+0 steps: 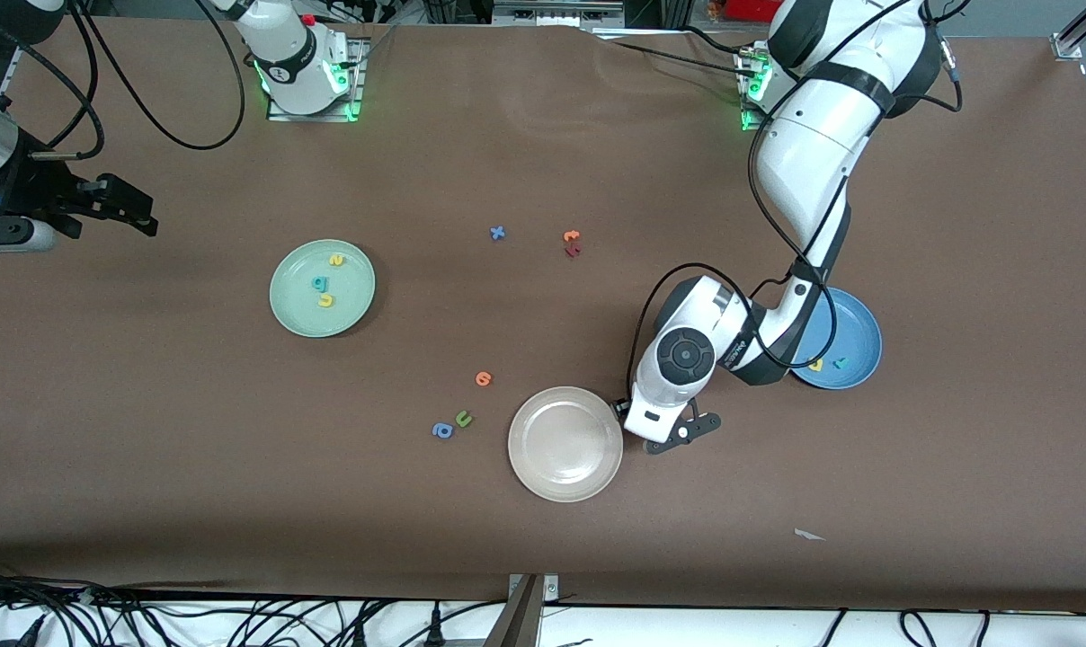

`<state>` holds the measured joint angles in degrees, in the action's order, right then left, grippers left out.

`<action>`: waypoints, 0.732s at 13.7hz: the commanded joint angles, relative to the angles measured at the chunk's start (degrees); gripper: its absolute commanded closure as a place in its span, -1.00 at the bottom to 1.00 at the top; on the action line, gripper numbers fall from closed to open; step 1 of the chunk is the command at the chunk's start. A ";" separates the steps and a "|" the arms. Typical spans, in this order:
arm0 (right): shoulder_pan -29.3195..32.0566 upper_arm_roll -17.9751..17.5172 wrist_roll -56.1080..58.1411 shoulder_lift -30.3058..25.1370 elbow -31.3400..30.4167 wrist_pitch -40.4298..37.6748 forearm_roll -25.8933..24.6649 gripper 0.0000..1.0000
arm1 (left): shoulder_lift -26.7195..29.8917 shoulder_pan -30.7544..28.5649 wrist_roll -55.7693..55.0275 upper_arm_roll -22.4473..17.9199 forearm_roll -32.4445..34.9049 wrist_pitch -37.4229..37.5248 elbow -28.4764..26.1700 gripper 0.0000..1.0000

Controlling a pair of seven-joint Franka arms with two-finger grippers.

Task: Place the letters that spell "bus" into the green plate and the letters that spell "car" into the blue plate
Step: 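Grasp the teal u with the left gripper and lift it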

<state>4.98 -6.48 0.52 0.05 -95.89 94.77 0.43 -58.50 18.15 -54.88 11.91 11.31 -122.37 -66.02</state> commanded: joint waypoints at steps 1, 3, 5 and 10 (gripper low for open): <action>0.55 -0.29 -0.61 -0.32 0.61 -1.25 -0.16 -1.00 | -0.04 0.40 0.47 -0.48 -0.67 1.78 1.51 -0.45; 0.55 -0.55 -0.43 -0.32 0.61 -1.25 -0.16 -1.00 | -0.03 0.49 0.65 -0.22 -0.67 2.40 1.59 -0.45; 0.55 -0.55 0.18 -0.32 0.44 -1.34 -0.16 -1.00 | -0.56 0.92 0.21 -0.31 -0.76 1.88 3.52 -0.45; 0.38 -0.64 0.09 -0.23 0.53 -1.34 -0.25 -1.00 | -1.52 1.01 -0.32 -0.57 -0.76 -0.06 3.62 -0.45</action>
<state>5.01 -6.65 0.50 0.06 -95.89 94.37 0.43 -58.57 18.59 -54.89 11.95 11.31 -121.93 -64.10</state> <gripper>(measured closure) 0.000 0.273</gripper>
